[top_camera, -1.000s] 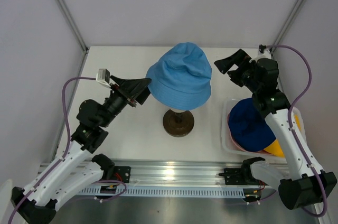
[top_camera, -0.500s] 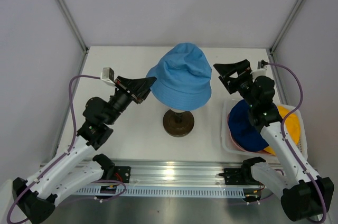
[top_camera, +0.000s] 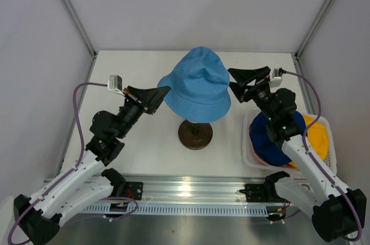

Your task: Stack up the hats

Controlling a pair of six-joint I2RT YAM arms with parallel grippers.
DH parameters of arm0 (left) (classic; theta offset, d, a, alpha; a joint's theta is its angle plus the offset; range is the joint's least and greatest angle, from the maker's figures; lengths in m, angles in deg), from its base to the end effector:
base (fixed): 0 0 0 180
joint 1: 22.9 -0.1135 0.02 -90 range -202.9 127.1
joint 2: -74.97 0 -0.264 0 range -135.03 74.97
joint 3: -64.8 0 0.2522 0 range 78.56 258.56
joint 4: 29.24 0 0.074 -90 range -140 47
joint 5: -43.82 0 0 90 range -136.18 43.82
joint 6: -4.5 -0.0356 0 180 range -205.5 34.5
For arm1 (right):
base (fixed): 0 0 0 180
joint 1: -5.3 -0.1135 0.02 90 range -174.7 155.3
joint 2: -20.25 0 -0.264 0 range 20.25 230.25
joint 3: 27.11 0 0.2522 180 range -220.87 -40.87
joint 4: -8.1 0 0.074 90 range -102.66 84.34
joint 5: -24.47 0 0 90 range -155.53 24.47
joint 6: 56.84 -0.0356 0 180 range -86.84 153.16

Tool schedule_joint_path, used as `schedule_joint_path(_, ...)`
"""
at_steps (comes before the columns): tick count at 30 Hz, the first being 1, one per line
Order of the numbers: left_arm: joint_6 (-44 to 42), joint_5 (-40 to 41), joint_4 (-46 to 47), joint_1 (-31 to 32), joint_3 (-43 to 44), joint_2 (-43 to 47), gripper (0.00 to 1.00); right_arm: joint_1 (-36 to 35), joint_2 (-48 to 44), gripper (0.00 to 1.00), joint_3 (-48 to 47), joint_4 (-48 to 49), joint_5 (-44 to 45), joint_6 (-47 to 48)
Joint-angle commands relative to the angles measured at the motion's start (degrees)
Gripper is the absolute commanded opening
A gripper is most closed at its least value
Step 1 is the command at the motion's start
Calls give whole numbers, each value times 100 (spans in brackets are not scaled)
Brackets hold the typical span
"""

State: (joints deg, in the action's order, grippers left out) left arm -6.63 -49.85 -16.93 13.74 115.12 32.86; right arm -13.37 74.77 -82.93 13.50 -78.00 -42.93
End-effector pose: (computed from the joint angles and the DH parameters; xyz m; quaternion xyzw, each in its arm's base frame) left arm 0.1401 -0.1071 0.3649 -0.1806 0.5408 -0.7044 0.4228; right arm 0.2125 0.0799 0.3469 0.2462 0.6184 0.5955 0.4499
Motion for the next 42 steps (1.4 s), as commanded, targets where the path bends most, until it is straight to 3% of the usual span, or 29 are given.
schedule_joint_path(1, -872, -135, 592, 62, -157, 141, 1, -22, -222, 99, -83, 19, 60, -239)
schedule_joint_path(8, -1444, 242, 1716, 395, -1097, 256, 1, -22, -460, 99, -47, -395, -317, -723)
schedule_joint_path(15, -2138, 505, 1946, 747, -1370, 45, 1, -40, -645, 95, -127, -668, -238, -573)
schedule_joint_path(17, -2235, 550, 1964, 791, -1405, 71, 1, -48, -618, 89, -144, -641, -299, -547)
schedule_joint_path(19, -2463, 699, 1911, 871, -1432, 132, 1, -48, -592, 73, -153, -589, -335, -521)
schedule_joint_path(22, -2754, 884, 1648, 1011, -1449, 299, 1, -92, -566, 59, -162, -554, -370, -503)
schedule_joint_path(26, -2912, 1087, 1401, 1117, -1616, 422, 1, -154, -408, 47, -241, -466, -537, -406)
schedule_joint_path(27, -2921, 1113, 1384, 1126, -1651, 457, 1, -189, -381, 33, -293, -448, -572, -371)
schedule_joint_path(30, -2913, 1210, 1287, 1152, -1757, 502, 1, -224, -302, 9, -337, -465, -616, -204)
schedule_joint_path(33, -2913, 1297, 1094, 1161, -1836, 537, 1, -242, -249, 0, -329, -308, -643, -64)
schedule_joint_path(42, -3264, 1482, 681, 1161, -1871, 669, 1, -426, 32, 0, -171, -193, -476, 1367)
